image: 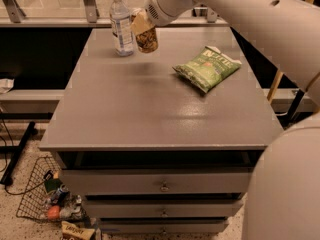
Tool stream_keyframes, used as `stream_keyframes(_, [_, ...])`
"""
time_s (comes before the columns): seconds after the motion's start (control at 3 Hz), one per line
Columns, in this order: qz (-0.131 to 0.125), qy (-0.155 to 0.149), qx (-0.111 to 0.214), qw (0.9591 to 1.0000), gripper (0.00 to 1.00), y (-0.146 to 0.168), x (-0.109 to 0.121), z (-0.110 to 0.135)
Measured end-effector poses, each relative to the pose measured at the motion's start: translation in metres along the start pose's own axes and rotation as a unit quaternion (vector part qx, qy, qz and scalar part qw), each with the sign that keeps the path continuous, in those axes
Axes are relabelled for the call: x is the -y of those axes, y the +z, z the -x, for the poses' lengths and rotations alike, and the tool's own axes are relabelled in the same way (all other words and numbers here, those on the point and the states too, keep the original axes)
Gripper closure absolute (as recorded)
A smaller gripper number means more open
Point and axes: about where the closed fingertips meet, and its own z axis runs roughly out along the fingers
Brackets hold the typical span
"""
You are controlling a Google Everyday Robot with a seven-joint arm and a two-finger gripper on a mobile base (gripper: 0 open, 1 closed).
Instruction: Move orange can near blue plastic bottle
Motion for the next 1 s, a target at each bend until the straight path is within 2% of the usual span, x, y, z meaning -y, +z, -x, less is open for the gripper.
stream_keyframes(0.33, [0.009,0.022,-0.019,0.9995,1.00,0.016,0.007,-0.008])
stream_keyframes(0.67, [0.020,0.038,-0.024,0.9988,1.00,0.033,0.012,-0.012])
stream_keyframes(1.0, [0.024,0.042,-0.015,0.9987,1.00,0.045,0.012,-0.011])
